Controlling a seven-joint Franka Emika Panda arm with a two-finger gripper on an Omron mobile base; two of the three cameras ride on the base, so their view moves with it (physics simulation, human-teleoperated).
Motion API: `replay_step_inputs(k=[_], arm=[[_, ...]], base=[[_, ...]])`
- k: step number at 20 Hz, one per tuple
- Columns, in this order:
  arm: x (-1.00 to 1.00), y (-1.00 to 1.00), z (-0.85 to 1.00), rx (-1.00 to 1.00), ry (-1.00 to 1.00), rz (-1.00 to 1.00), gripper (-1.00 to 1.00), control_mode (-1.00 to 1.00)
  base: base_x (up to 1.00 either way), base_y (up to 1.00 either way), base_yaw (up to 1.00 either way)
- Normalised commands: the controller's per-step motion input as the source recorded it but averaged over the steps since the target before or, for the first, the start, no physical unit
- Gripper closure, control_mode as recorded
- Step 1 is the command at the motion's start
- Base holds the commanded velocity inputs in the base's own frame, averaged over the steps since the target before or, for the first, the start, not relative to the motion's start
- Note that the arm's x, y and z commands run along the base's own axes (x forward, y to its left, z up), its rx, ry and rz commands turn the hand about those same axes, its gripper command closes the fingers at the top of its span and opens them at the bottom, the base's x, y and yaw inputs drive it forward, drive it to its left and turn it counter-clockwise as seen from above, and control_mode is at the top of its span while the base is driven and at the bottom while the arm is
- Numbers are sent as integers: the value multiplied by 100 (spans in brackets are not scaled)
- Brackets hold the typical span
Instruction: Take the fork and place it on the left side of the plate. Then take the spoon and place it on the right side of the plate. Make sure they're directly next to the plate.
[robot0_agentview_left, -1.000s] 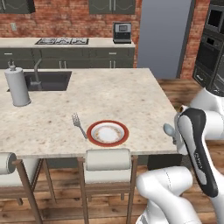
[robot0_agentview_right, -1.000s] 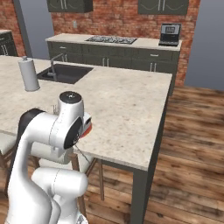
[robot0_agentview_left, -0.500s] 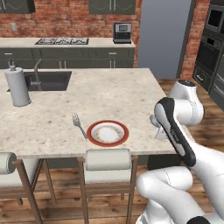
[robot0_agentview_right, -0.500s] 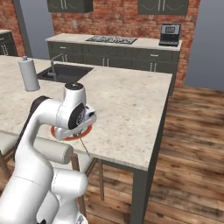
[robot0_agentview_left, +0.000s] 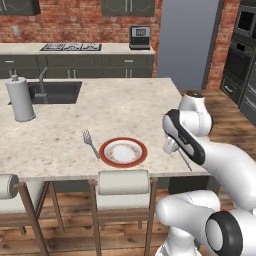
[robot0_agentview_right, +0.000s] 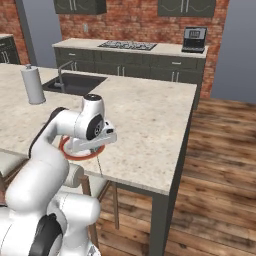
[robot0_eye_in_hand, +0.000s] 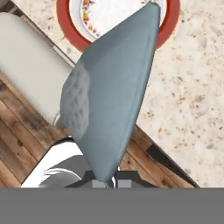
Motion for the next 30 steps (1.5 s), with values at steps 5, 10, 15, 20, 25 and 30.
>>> replay_step_inputs(k=[5, 10, 15, 20, 25, 30], arm=[[79, -2, -26, 3, 16, -19, 100, -100], [67, -12, -27, 10, 13, -19, 100, -100], [51, -4, -31, 10, 13, -17, 100, -100], [46, 0, -35, 9, 17, -16, 100, -100], [41, 0, -35, 8, 16, -14, 100, -100], [37, 0, -26, 4, 12, -13, 100, -100]], base=[[0, 0, 0], [0, 0, 0], [0, 0, 0], [0, 0, 0], [0, 0, 0], [0, 0, 0]])
